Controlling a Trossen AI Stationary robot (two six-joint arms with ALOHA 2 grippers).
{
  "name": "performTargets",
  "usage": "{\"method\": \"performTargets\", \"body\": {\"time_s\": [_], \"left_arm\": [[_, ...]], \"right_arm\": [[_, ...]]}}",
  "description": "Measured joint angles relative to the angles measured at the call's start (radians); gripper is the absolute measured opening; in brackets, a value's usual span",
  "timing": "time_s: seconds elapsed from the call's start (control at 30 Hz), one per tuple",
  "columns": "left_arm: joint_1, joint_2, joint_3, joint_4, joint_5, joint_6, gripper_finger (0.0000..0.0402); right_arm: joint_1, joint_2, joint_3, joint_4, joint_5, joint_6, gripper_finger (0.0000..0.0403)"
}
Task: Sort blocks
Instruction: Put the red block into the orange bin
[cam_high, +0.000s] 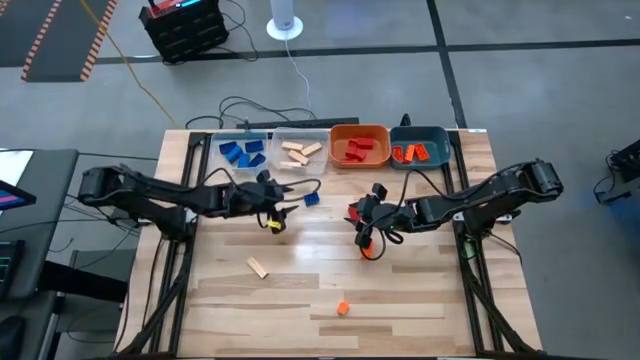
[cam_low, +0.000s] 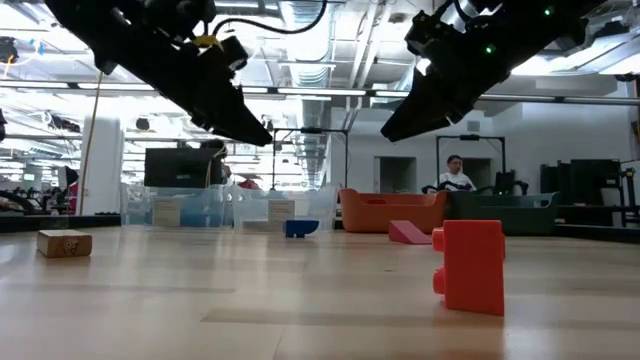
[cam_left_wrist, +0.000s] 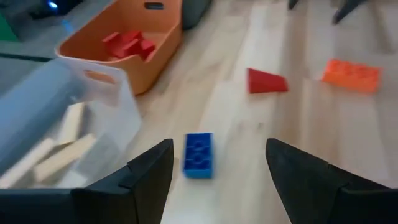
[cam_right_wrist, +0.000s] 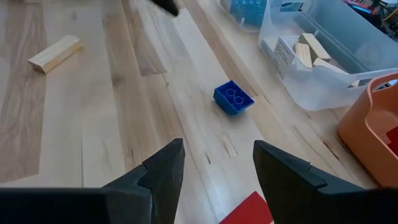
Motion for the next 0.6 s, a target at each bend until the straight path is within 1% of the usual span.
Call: {"method": "performTargets", "body": {"time_s": [0.07,0.13,0.17,0.23,0.3,0.43,0.53,0.6], "left_arm": [[-0.022,0.000,0.000,0.005,0.000,-0.054,0.0249],[-0.038,0.000,0.000,0.031,-0.001,-0.149,0.0249],[-0.043,0.000,0.000,0.056,-0.003,-0.188,0.0249],[-0.053,0.000,0.000,0.132,-0.013,-0.208,0.0249],[-0.070,0.000,0.000,0.231,-0.045,-0.167,0.0249],[-0.126,0.000,0.000,0.388,-0.116,-0.039,0.0249],[-0.164,0.000,0.000,0.407,-0.135,0.055,0.0249],[-0.182,0.000,0.000,0.405,-0.139,0.082,0.0249]], "right_arm": [[0.000,0.000,0.000,0.010,0.000,-0.003,0.0223],[0.000,0.000,0.000,0.010,0.000,-0.016,0.0223],[-0.001,0.000,0.000,0.009,0.000,-0.018,0.0223],[-0.002,0.000,0.000,0.012,0.003,-0.018,0.0223],[0.000,0.000,0.000,0.015,0.044,-0.019,0.0223],[0.035,0.000,-0.036,0.056,0.183,0.018,0.0223],[0.090,0.000,-0.106,0.119,0.280,0.079,0.0223],[0.125,0.000,-0.153,0.179,0.358,0.114,0.0223]]}}
